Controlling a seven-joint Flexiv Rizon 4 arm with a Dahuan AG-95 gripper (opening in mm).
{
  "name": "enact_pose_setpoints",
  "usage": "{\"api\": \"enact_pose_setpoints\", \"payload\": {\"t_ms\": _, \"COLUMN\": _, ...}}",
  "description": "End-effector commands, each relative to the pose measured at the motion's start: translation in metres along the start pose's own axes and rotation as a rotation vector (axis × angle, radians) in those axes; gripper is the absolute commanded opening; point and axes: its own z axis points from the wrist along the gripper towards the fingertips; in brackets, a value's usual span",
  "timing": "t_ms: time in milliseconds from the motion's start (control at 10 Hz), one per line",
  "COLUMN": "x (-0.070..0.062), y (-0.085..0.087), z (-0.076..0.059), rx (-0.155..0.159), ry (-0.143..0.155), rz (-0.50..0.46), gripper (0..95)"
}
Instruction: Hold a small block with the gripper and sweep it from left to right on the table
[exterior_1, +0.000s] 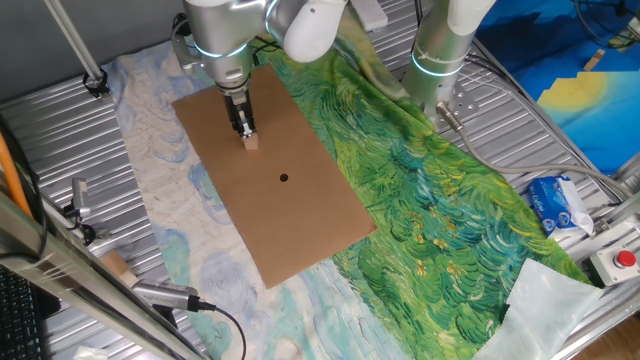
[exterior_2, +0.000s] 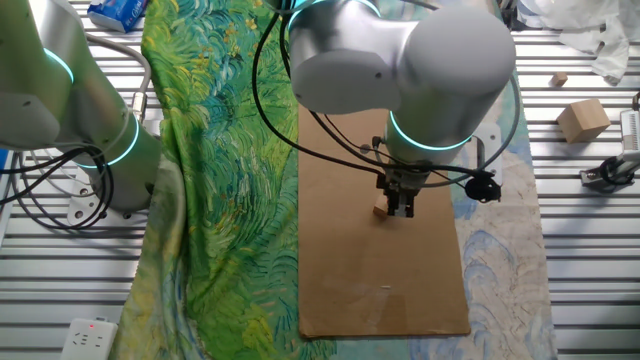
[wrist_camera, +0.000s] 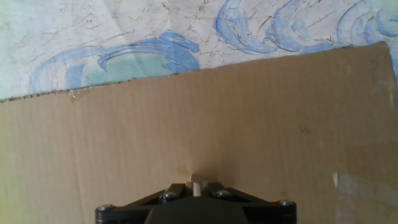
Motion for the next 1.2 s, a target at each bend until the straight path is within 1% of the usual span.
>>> {"api": "enact_pose_setpoints", "payload": {"t_ms": 100, "x": 0.0, "y": 0.0, "z": -0.001, "rx": 0.0, "ry": 0.003, "rz": 0.002, "gripper": 38.0}}
{"api": "enact_pose_setpoints", "payload": {"t_ms": 200, "x": 0.0, "y": 0.0, "z": -0.001, "rx": 0.0, "ry": 0.002, "rz": 0.002, "gripper": 57.0}}
{"api": "enact_pose_setpoints", "payload": {"t_ms": 700, "x": 0.0, "y": 0.0, "z": 0.001, "rx": 0.0, "ry": -0.001, "rz": 0.01, "gripper": 57.0}}
{"api": "enact_pose_setpoints", "payload": {"t_ms": 1200, "x": 0.0, "y": 0.001, "z": 0.011, "rx": 0.0, "ry": -0.006, "rz": 0.025, "gripper": 57.0}}
